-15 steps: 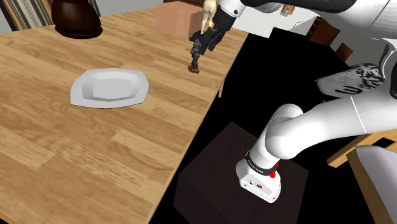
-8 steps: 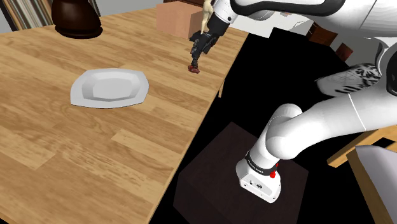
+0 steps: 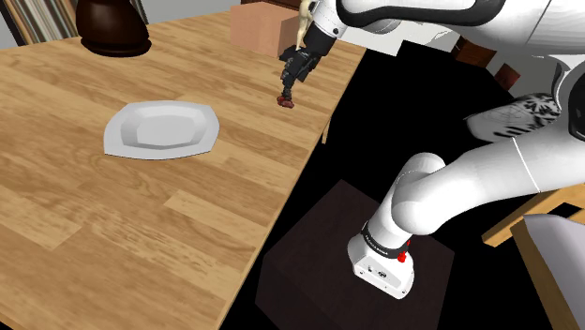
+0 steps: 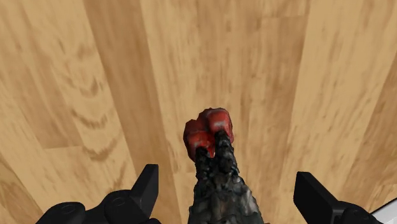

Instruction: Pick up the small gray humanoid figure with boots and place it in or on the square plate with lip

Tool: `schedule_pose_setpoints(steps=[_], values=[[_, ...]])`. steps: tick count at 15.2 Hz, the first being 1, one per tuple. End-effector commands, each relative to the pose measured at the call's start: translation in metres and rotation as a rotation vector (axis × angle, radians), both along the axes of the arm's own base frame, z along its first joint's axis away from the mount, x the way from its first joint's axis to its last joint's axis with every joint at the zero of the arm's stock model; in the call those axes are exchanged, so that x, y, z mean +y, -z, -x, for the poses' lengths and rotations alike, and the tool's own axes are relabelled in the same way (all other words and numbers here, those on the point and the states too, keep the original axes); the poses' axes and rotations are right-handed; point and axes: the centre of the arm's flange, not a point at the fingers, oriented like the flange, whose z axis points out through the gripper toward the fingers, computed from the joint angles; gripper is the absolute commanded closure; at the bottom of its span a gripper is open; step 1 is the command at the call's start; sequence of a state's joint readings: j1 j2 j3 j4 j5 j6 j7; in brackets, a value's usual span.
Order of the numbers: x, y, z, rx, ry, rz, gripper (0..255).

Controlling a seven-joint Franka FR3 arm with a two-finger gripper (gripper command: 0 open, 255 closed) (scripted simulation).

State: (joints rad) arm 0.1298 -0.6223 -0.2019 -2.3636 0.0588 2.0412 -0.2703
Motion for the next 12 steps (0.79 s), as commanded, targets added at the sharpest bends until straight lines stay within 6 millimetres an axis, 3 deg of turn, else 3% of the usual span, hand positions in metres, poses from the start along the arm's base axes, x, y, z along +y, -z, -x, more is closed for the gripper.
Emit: schedule_pose_setpoints(steps=[1, 10, 12], values=[[0.000, 0.000, 0.000, 0.000, 0.000, 0.000, 255], [0.000, 0.000, 0.000, 0.000, 0.000, 0.000, 255], [0.000, -0.011, 0.000, 0.000, 0.000, 0.000, 255]])
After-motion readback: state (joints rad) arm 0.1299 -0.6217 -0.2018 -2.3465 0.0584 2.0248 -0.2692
